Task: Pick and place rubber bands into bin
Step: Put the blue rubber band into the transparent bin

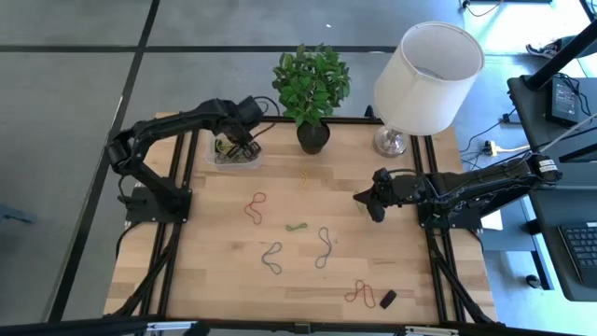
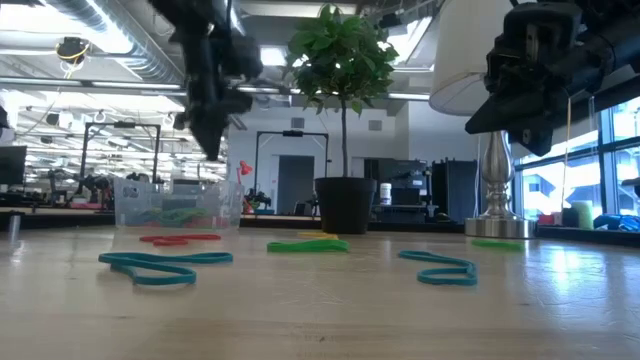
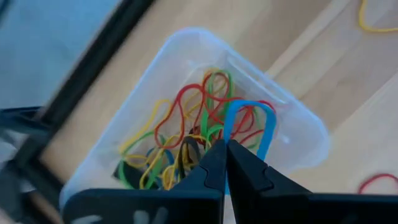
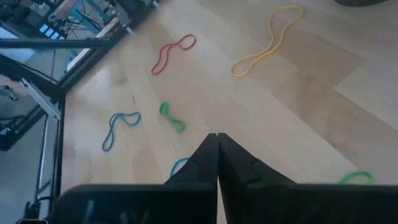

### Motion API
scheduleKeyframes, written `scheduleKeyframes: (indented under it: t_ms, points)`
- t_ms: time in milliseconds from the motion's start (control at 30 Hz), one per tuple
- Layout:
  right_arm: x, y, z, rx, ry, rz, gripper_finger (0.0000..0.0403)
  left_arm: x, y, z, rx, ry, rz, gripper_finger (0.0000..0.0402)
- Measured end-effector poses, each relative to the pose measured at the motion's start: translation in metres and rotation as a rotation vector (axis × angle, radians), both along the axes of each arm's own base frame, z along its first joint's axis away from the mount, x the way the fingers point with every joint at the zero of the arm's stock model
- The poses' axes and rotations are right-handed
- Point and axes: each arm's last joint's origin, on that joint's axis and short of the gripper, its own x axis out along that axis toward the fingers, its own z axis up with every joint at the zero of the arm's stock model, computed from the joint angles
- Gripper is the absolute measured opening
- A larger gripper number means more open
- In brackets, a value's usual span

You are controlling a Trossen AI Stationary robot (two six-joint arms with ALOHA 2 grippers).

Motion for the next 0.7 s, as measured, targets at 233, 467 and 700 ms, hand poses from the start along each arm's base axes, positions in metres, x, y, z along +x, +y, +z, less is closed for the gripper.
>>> scheduleKeyframes:
  t_ms: [233,467,700]
  points:
    - [0.0,-0.001,0.0,0.035,-0.01,-0.063,0.0004,-0.011,0.02,-0.038,-0.072,-0.015,0.013,0.0002]
    - [0.0,-0.003,0.0,0.053,-0.021,-0.125,0.0004,-0.002,0.028,-0.071,-0.136,0.078,-0.008,0.0008]
    - [0.0,-0.003,0.001,0.067,-0.025,-0.139,0.0004,-0.002,0.028,-0.075,-0.151,0.101,-0.041,0.0062]
